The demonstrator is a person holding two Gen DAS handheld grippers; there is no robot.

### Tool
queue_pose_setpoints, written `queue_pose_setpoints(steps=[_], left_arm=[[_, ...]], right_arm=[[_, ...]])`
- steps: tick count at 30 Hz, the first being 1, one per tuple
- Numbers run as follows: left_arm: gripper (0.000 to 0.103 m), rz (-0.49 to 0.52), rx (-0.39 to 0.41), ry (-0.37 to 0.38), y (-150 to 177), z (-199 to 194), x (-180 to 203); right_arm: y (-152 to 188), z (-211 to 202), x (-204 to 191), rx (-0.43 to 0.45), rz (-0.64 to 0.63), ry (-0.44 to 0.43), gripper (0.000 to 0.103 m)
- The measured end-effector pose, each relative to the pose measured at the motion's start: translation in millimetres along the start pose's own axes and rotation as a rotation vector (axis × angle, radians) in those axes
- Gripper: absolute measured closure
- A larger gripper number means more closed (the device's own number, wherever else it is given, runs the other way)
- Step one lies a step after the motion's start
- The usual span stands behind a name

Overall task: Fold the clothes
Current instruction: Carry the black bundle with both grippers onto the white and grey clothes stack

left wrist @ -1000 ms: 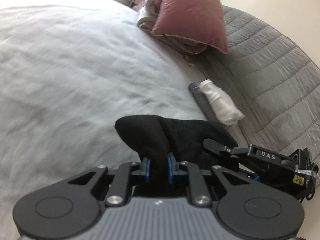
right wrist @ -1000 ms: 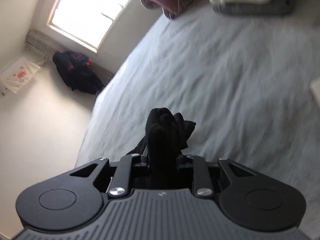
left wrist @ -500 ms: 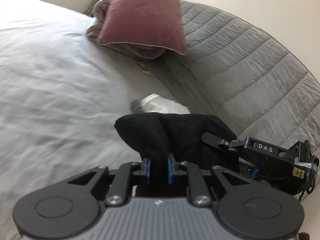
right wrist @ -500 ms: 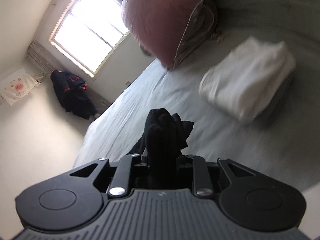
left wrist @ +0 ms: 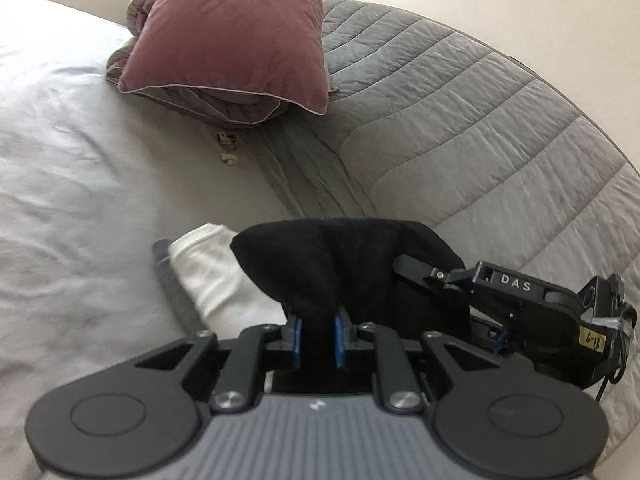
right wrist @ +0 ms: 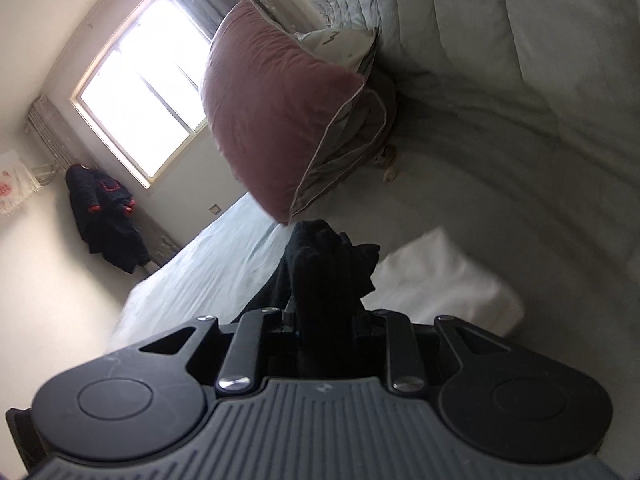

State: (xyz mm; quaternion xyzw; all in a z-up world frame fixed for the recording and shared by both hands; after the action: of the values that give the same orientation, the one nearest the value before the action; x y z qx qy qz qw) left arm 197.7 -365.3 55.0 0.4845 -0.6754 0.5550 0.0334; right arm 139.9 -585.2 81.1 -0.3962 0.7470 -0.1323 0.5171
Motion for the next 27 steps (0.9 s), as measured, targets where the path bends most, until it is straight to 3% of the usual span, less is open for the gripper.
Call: queue_pose_setpoints(steps=[10,13,15,20,23,25,27], left_arm=[[0.088,-0.022,0.045,-0.095,-8,55,-44],[0.084,-0.041,0.042,-0.151,-4,65,-65],[0.075,-0.043,0.047,-0.173,-4,66,-73],[0.07,0.028,0.131,-0.199,-18,50,-70],[0.07,0.091,0.184,-0.181,-25,47,-58],[0.07,0.128,0.18,-0.167,-25,55,-51],[0.07,0.163,0.17,-0.152,-24,65,-44]], right_arm=[[-26,71,32,-0.036,-0.04,0.021,0.078],[-21,97,46,-0.029,-0.051,0.058,0.073],[-18,108,56,-0.01,-0.059,0.098,0.059],[-30,82,55,0.137,-0.137,0.119,0.055],[-33,60,37,0.222,-0.225,0.083,0.055],[-28,57,23,0.22,-0.272,0.018,0.056],[-19,67,13,0.188,-0.334,0.007,0.064]])
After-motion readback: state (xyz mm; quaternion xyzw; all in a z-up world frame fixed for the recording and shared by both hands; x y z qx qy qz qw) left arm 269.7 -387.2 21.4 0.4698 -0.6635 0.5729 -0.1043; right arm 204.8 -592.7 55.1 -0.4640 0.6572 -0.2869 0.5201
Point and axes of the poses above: each gripper's, at about its wrist camera, not at the fingertips, and z roughly the way its jaws point, x to its right, y to its underside, the point moved 4 cm from there along z, roughly the way its jaws point, and after that the axes turned 6 degrees about z, right-handed, at the moved point
